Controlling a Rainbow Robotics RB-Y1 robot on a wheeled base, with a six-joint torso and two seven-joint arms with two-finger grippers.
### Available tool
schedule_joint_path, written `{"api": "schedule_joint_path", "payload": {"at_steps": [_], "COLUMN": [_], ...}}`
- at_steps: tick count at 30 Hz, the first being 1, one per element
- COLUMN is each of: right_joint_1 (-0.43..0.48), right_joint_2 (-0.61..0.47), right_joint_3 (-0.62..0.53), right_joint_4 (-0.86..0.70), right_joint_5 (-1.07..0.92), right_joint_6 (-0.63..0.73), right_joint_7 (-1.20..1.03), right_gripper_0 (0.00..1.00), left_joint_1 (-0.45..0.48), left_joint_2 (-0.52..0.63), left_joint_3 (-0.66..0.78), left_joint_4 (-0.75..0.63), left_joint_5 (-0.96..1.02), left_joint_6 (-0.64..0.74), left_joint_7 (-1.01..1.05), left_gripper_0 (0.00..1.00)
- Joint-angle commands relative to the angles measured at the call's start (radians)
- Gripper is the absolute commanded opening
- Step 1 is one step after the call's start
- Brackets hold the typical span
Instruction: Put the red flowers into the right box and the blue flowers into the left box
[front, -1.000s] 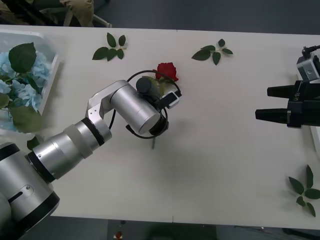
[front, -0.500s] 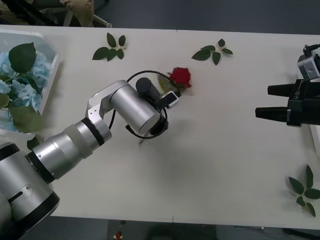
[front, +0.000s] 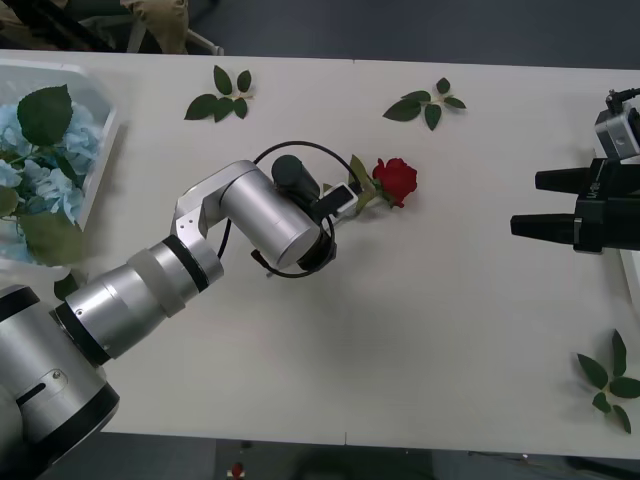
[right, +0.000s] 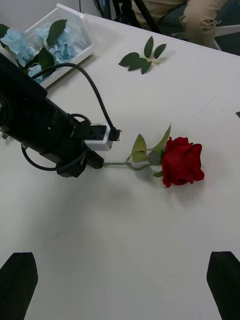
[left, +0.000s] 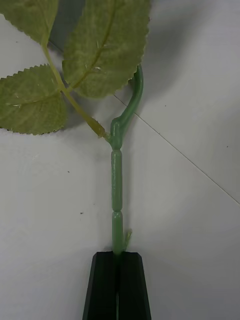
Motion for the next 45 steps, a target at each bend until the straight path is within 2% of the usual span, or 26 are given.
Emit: {"api": "schedule_joint_path", "payload": {"at_steps": [1,7,15,21,25,31,39,45], "right_joint_1": [-0.01,-0.01,-0.01,-0.01,-0.01,-0.01,-0.01,-0.011], "right_joint_2": [-0.016,-0.014,-0.014,-0.014,-0.014,0.013,0.07,0.118], "right_joint_3": [-0.016,-0.016,-0.016,-0.016,-0.024,-0.054,-0.102,-0.131], "right_joint_4": [-0.029,-0.029,-0.027,-0.029,-0.027,-0.027,-0.029,-0.029], "right_joint_5": [-0.006,-0.006,-0.006,-0.006,-0.021,-0.063,-0.103,-0.127], "right_joint_6": [-0.006,-0.006,-0.006,-0.006,-0.006,-0.006,-0.006,-0.006], "right_joint_7": [0.035,0.037,0.037,0.04,0.046,0.047,0.06,0.075], "right_gripper_0": [1.0,1.0,1.0,1.0,1.0,1.0,1.0,1.0], "left_joint_1": [-0.023,-0.022,-0.008,0.148,0.253,0.349,0.36,0.362], "left_joint_2": [0.032,0.089,0.211,0.245,0.23,0.173,0.021,-0.088], "left_joint_3": [0.019,0.04,0.114,0.286,0.37,0.439,0.453,0.453], "left_joint_4": [0.006,-0.06,-0.244,-0.479,-0.595,-0.652,-0.655,-0.654], "left_joint_5": [-0.01,0.0,0.217,0.329,0.427,0.631,0.743,0.758], "left_joint_6": [-0.016,-0.091,-0.091,-0.098,-0.131,-0.183,-0.183,-0.183], "left_joint_7": [0.004,0.004,0.001,-0.065,-0.181,-0.401,-0.658,-0.741], "left_gripper_0": [0.0,0.0,0.0,0.0,0.0,0.0,0.0,0.0]}}
